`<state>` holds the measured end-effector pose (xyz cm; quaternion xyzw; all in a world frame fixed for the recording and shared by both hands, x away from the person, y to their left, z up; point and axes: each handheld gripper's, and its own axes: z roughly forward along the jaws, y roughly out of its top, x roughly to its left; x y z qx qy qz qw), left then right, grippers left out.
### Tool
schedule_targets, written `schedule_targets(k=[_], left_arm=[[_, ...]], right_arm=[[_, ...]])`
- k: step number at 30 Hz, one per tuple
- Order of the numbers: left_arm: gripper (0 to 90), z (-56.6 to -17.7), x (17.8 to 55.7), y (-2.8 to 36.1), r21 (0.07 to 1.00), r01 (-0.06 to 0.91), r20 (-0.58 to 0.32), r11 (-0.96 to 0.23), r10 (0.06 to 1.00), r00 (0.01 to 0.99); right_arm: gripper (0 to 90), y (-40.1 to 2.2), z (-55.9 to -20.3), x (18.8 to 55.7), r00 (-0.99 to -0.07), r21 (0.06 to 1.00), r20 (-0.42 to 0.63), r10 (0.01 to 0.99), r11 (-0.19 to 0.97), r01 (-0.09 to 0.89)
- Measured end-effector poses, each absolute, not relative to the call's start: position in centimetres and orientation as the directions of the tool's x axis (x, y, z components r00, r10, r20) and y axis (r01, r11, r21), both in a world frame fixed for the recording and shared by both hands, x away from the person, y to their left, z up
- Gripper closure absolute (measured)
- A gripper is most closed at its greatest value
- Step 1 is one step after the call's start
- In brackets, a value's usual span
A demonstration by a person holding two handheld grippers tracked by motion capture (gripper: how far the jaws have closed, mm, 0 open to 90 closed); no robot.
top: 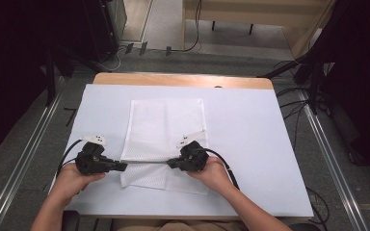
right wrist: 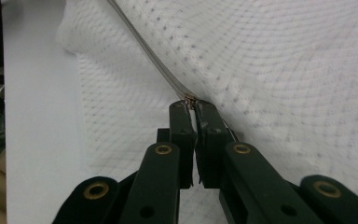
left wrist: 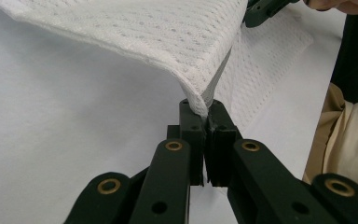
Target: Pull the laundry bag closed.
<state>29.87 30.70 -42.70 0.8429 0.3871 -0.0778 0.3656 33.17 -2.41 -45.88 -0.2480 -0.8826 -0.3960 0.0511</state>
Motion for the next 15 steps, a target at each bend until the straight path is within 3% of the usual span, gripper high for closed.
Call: schedule_targets(k=[15], left_arm=[[88.4, -42.8, 29.8, 30.8, 0.551, 0.714, -0.426, -0.433, 0.59, 0.686]], right_arm=[[88.4, -3.8, -45.6, 33.2, -0.866, 0.668, 0.28, 0.414, 0.564, 0.486]])
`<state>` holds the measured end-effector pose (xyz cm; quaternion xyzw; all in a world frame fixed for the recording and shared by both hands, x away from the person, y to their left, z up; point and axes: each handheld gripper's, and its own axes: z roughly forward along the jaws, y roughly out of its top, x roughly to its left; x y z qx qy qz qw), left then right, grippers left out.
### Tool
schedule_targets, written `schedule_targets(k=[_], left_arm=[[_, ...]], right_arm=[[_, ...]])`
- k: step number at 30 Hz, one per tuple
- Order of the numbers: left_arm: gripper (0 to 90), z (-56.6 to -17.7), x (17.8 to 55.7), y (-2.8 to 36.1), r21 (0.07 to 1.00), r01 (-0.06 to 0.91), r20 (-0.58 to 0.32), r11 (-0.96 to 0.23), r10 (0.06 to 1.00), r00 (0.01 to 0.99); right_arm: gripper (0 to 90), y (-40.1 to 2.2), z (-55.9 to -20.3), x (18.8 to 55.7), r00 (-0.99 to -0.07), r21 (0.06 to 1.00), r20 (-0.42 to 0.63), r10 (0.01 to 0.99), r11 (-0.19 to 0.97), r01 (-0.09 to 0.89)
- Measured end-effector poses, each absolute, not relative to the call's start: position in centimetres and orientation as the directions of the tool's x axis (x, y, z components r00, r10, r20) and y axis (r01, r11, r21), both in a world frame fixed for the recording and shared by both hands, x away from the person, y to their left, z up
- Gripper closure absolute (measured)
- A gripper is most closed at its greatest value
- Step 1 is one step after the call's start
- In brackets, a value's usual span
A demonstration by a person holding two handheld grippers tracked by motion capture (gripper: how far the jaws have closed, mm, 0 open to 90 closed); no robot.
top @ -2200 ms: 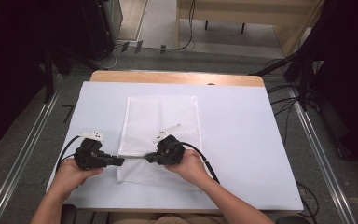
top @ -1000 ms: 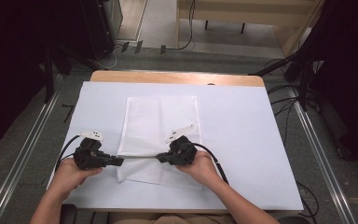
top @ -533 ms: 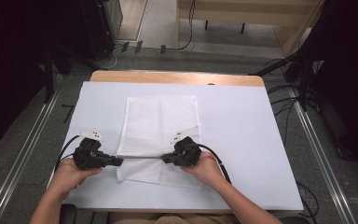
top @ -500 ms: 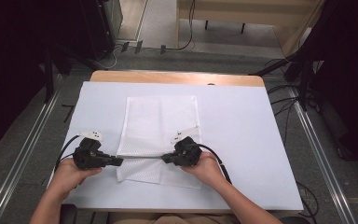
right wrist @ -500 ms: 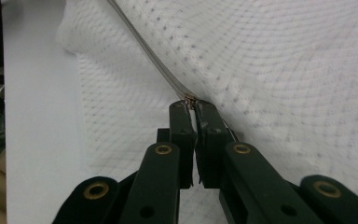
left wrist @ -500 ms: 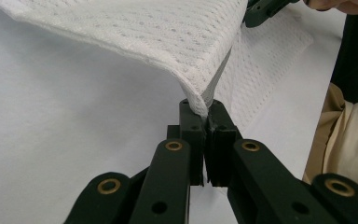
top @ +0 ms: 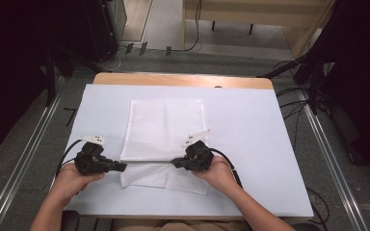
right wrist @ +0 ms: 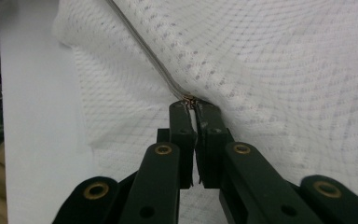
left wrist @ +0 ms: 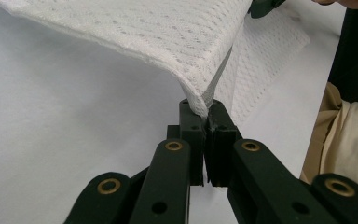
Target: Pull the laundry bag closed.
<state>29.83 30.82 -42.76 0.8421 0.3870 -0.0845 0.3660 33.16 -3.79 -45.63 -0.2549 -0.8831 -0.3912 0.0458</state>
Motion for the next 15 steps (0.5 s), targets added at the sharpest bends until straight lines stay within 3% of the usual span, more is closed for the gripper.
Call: schedule_targets(k=[15], left_arm=[[88.3, -42.9, 29.8, 31.0, 0.549, 0.717, -0.429, -0.429, 0.592, 0.683]], right_arm=[[88.4, -5.3, -45.7, 33.1, -0.859, 0.663, 0.302, 0.414, 0.556, 0.501]])
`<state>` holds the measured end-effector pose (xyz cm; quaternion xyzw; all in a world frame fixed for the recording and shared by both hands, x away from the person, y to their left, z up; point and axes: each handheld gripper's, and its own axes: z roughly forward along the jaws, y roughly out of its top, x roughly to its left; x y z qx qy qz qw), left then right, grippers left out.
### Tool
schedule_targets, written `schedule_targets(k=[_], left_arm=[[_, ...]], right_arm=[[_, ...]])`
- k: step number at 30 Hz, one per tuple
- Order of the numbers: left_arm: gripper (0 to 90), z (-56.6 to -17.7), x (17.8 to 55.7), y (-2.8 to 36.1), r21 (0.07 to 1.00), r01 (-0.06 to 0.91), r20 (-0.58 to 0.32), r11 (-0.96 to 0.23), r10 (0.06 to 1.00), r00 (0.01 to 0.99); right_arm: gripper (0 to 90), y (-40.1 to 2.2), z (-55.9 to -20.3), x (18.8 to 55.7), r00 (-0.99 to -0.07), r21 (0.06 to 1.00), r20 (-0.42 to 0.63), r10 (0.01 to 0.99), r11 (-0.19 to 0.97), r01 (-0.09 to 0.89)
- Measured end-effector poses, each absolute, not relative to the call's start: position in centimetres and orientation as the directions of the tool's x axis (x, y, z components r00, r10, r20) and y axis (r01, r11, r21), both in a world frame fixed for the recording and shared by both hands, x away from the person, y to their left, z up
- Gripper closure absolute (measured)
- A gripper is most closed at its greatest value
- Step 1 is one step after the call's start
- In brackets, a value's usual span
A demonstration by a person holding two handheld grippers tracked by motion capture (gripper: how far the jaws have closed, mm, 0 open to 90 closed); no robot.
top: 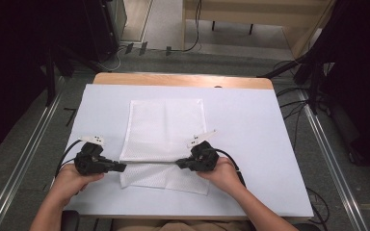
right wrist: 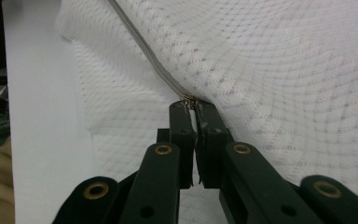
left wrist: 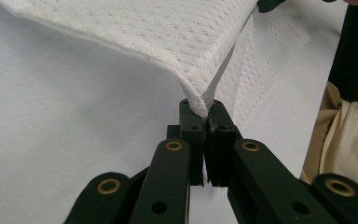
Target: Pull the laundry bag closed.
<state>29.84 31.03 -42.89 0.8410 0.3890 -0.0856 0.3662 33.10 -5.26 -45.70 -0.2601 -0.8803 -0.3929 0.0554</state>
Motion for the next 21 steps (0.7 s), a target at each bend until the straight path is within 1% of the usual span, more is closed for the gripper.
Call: schedule_targets(k=[14, 21], left_arm=[[88.3, -42.9, 29.8, 31.1, 0.548, 0.719, -0.429, -0.428, 0.594, 0.681], [88.3, -42.9, 29.8, 31.2, 0.546, 0.723, -0.437, -0.423, 0.592, 0.677]], right_arm=[[88.4, -7.0, -45.8, 33.0, -0.854, 0.649, 0.279, 0.438, 0.57, 0.504], [88.3, -8.1, -45.8, 33.0, -0.847, 0.645, 0.293, 0.444, 0.562, 0.518]])
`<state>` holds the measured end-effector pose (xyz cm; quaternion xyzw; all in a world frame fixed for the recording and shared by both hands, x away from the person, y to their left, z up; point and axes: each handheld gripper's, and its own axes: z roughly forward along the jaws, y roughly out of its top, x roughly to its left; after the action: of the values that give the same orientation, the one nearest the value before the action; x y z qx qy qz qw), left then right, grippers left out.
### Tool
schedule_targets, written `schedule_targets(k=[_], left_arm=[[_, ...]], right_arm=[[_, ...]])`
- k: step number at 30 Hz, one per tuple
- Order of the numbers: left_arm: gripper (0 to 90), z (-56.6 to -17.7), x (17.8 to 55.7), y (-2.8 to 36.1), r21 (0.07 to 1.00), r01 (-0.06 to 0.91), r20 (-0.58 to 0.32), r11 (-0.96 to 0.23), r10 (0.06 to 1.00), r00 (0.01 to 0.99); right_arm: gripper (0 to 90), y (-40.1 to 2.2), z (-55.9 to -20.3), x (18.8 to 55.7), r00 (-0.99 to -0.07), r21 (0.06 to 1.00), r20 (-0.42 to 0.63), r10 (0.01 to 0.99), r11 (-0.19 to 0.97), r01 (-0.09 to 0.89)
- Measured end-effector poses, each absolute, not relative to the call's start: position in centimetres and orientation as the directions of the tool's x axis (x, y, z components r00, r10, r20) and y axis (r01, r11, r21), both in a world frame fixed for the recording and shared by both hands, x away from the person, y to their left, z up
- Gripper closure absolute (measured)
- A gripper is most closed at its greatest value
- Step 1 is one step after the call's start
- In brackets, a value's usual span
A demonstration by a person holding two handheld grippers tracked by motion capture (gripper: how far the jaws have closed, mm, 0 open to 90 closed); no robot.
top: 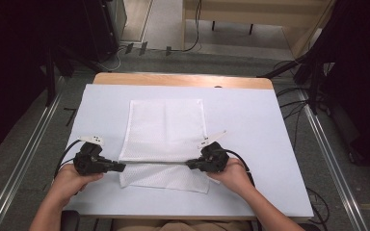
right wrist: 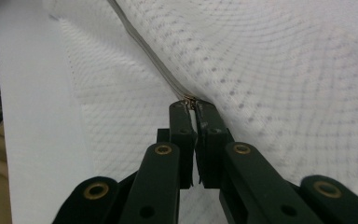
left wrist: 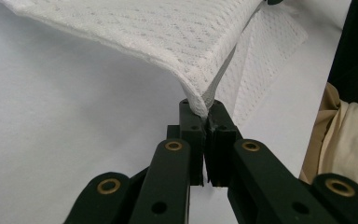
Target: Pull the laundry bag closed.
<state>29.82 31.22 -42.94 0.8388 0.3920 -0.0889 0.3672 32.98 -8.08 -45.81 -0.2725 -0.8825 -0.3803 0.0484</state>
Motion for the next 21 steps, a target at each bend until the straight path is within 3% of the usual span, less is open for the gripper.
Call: schedule_targets(k=[21], left_arm=[[88.4, -42.9, 29.8, 31.2, 0.544, 0.723, -0.447, -0.425, 0.583, 0.678]], right_arm=[[88.4, -10.6, -45.5, 32.7, -0.836, 0.632, 0.284, 0.469, 0.564, 0.531]])
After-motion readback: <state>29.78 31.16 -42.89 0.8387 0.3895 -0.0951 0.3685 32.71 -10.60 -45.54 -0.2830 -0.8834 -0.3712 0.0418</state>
